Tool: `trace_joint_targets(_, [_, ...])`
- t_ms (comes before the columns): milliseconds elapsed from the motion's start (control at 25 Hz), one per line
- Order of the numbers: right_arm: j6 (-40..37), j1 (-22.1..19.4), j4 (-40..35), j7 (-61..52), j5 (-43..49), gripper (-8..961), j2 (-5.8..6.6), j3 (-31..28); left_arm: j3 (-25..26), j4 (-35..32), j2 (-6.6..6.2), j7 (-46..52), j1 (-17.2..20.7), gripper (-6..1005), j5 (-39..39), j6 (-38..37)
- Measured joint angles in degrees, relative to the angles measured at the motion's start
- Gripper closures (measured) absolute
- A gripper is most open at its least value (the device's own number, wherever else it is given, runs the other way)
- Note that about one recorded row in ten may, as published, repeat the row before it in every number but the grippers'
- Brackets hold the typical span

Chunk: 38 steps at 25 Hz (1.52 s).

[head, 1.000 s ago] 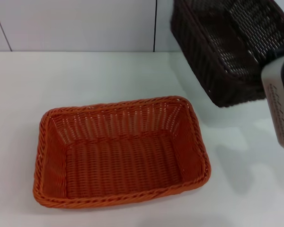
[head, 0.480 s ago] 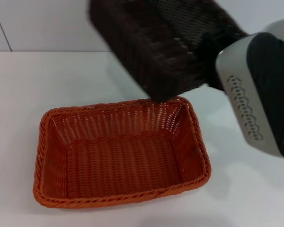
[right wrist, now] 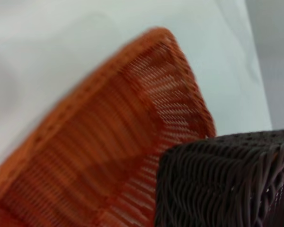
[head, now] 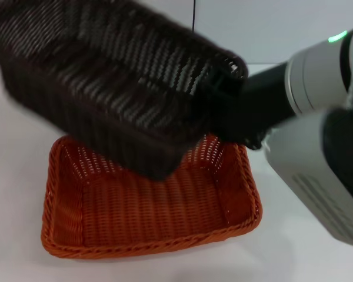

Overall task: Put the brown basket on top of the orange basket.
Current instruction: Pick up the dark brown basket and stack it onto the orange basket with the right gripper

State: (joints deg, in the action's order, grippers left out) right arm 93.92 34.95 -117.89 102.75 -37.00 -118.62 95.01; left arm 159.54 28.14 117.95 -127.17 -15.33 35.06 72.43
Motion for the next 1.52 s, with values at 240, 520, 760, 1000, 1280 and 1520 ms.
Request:
trace_joint_targets(240, [5.2,-1.5,0.1,14.6,-8.9,747,0.13,-7.6,0.0,-3.3,0.02,-0.4,-0.2,203,-4.5,1.6])
trace_joint_targets(520, [8.3,-2.3,0.1,22.9,-14.9,746,1.36,-12.6,0.1,-5.9,0.06,-0.3,0.5,203,-7.2,3.8])
trace_joint_targets(760, [9.8,-4.0,0.0,26.0,-15.4,745,1.85,-12.8,0.9,-6.6,0.12,-0.3,1.0,203,-7.9,5.0])
trace_joint_targets(1000, [10.3,-6.1,-0.1,27.3,-15.4,744,2.90,-13.5,1.3,-7.6,0.20,-0.5,0.9,203,-7.9,5.7])
trace_joint_targets(1280, [10.0,-6.4,0.0,29.1,-12.5,742,2.78,-14.8,1.4,-7.9,0.19,-0.5,0.2,203,-7.9,5.7])
trace_joint_targets(1520, [9.6,-6.2,0.6,31.9,-7.6,741,2.02,-14.9,1.4,-9.6,0.37,-0.8,-0.6,203,-7.9,6.5])
